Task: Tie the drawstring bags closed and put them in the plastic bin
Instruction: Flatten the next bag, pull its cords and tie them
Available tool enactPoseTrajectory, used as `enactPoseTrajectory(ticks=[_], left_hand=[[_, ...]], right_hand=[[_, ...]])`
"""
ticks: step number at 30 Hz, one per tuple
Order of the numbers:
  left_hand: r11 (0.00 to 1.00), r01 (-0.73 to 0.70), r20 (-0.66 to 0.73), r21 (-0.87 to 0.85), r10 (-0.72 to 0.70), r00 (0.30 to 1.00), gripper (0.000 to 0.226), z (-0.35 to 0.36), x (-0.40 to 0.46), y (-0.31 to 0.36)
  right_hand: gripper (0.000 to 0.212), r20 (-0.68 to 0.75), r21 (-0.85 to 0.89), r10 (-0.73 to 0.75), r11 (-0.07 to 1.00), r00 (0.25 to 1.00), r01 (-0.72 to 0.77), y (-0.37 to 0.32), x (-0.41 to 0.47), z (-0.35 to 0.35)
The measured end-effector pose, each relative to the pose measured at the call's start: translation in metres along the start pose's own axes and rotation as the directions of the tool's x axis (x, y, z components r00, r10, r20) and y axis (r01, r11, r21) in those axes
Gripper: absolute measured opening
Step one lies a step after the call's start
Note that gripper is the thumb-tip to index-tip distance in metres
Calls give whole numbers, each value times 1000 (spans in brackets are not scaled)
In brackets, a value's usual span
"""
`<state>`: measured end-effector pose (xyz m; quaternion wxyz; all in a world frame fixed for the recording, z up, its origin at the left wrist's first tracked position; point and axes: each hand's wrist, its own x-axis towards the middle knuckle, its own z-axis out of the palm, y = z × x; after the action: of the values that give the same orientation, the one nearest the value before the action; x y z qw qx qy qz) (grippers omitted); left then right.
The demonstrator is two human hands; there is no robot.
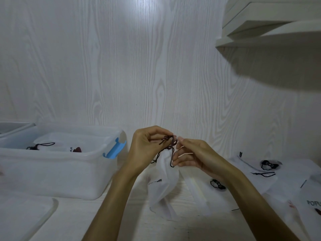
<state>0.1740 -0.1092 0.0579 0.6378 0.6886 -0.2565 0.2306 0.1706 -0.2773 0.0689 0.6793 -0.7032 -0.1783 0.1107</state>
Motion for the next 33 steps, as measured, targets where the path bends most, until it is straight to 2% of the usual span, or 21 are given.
enactPoseTrajectory(ticks=[4,10,13,17,20,23,28,33], left_hand=[[1000,-6,20,-19,6,1000,16,0,0,-1],[1000,-10,-11,-6,10,1000,17,-3,-1,-2],[999,42,-28,-10,-43,999,21,-5,-1,-2],[997,75,-101,-26,-78,992,20,-4,0,-3],[997,77,-201,-18,-79,976,16,-11,2,-5],[994,113,-273,6,-107,956,12,-12,4,-10],[986,139,-351,95,-97,931,6,-7,4,-15],[971,152,-358,184,-78,931,6,-6,3,-15]], right_hand=[[37,10,29,-26,999,1000,25,1,1,0],[22,-120,-27,-152,988,981,150,6,4,-4],[14,-180,-131,-231,969,956,210,8,6,-4],[15,-213,-344,-342,903,915,258,11,12,-7],[15,-278,-399,-394,877,876,268,12,14,-16],[15,-266,-447,-410,854,872,266,14,14,-22],[14,-229,-621,-449,750,863,226,15,12,-34],[12,-174,-813,-464,565,869,139,15,9,-43]])
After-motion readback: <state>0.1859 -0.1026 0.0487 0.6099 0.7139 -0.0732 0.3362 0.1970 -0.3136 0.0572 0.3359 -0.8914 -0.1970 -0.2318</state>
